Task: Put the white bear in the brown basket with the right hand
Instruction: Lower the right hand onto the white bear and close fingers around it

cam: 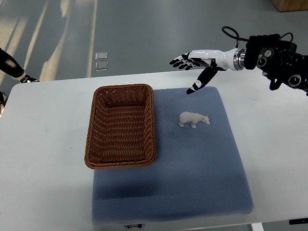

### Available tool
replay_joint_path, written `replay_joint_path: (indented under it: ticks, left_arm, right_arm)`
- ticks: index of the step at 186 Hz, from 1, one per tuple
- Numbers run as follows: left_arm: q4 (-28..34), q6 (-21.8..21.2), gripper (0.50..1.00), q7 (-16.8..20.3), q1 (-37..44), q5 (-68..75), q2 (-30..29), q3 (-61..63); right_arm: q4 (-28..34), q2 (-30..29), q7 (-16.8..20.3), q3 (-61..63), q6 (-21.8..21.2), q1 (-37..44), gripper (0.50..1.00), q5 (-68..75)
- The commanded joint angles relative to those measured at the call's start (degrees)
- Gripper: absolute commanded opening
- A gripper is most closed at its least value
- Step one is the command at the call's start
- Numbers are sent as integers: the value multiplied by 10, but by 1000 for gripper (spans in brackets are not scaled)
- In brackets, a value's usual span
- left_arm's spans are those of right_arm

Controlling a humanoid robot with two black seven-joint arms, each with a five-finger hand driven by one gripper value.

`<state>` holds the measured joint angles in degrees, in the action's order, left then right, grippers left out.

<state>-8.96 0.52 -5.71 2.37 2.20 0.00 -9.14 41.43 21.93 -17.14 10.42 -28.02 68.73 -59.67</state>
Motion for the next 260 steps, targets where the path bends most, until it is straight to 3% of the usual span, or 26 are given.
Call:
replay_joint_path:
  ticks: [1,45,120,173,210,260]
  left_arm:
    - [0,0,1000,0,0,0,0,0]
    - [0,0,1000,0,0,0,0,0]
    - [0,0,1000,0,0,0,0,0]
    - [0,0,1000,0,0,0,0,0]
    - [0,0,1000,0,0,0,0,0]
    - [0,0,1000,0,0,0,0,0]
  right_arm:
    - [59,32,2,-13,0,0,940,-43]
    - [97,46,4,-42,10,-15,940,-49]
    - [92,0,5,-47,140,-75,934,-126]
    - [89,0,6,-47,143,-76,926,-127]
    - [83,-1,18,-66,144,-77,838,-127]
    - [74,-1,19,-68,143,-77,829,-134]
